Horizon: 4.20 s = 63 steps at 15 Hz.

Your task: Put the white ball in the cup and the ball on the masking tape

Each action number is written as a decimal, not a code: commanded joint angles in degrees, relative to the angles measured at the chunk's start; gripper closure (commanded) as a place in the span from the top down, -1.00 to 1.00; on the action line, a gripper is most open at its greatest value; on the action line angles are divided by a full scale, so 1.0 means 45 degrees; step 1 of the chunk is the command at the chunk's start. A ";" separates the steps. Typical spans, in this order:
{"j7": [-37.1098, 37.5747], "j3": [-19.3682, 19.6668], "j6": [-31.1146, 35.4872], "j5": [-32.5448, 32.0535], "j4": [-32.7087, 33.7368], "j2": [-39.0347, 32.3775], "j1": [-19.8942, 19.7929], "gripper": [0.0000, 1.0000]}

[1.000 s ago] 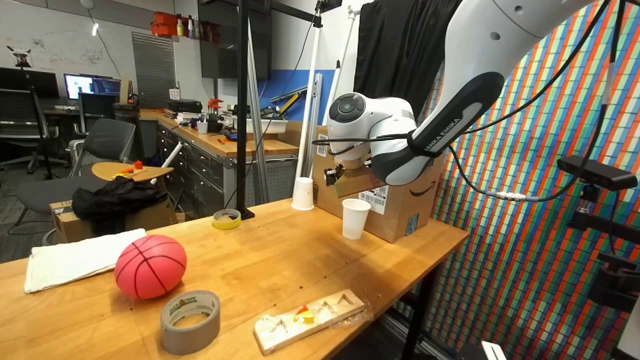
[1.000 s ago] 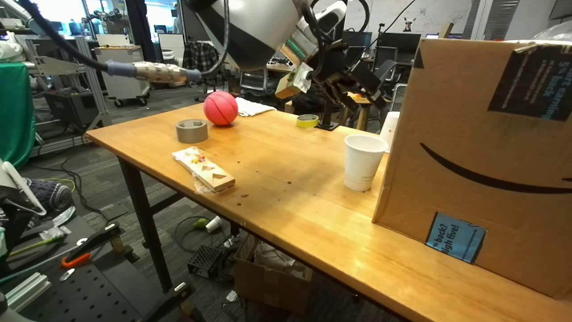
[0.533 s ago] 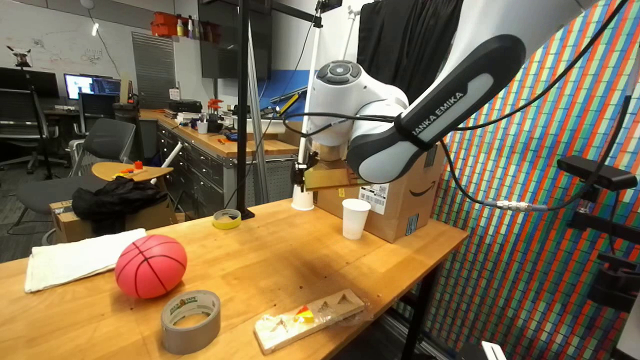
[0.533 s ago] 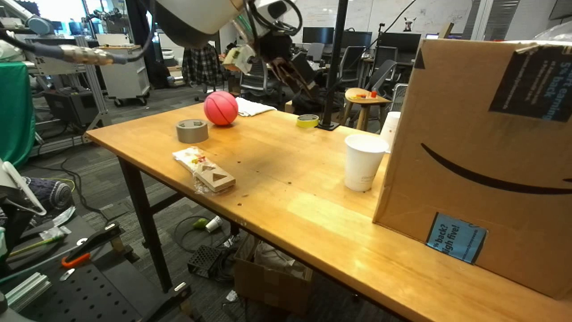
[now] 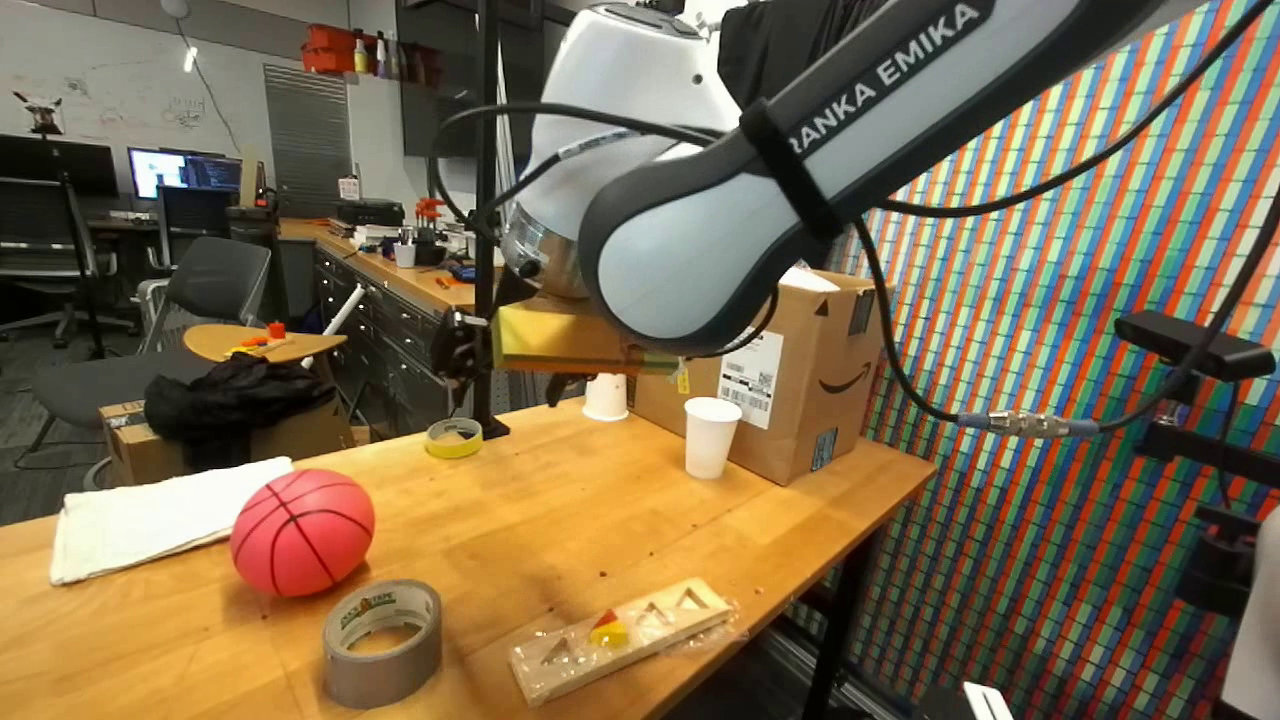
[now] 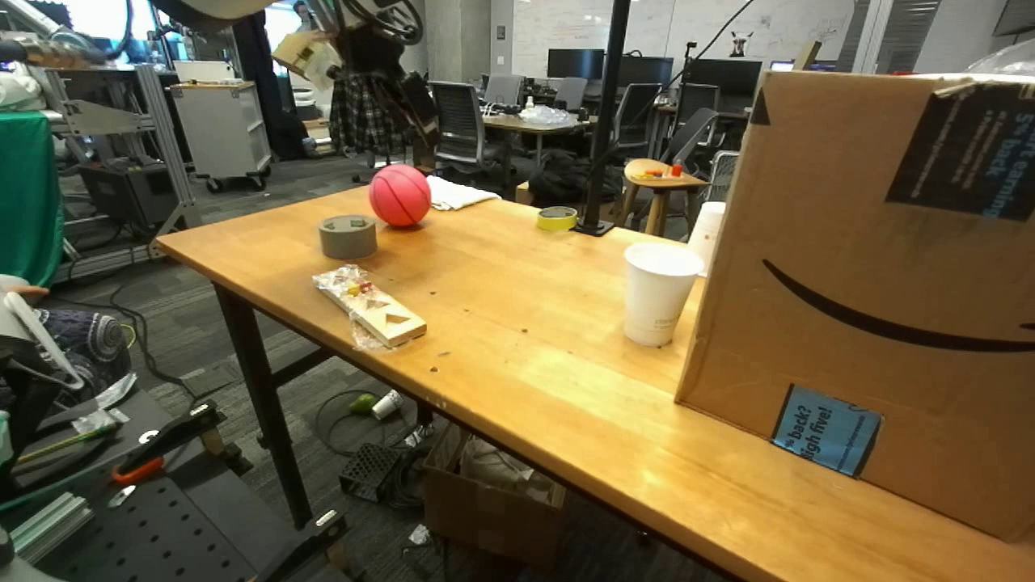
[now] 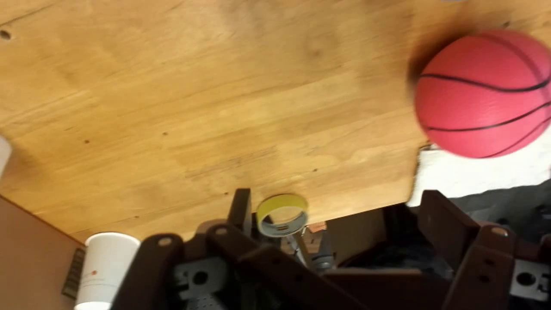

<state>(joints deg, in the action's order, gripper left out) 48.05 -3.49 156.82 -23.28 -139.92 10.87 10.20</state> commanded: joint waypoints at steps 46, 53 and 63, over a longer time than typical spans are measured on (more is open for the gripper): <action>-0.2569 0.0391 -0.3442 -0.1647 0.8325 -0.7667 0.2673 -0.86; -0.2427 0.0586 -0.3462 -0.1750 0.8051 -0.7240 0.2664 -0.90; -0.1837 0.0483 -0.3362 -0.2089 0.6557 -0.5343 0.2641 -0.96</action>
<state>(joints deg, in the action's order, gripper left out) 37.42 -1.66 141.98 -30.98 -105.91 -18.93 21.36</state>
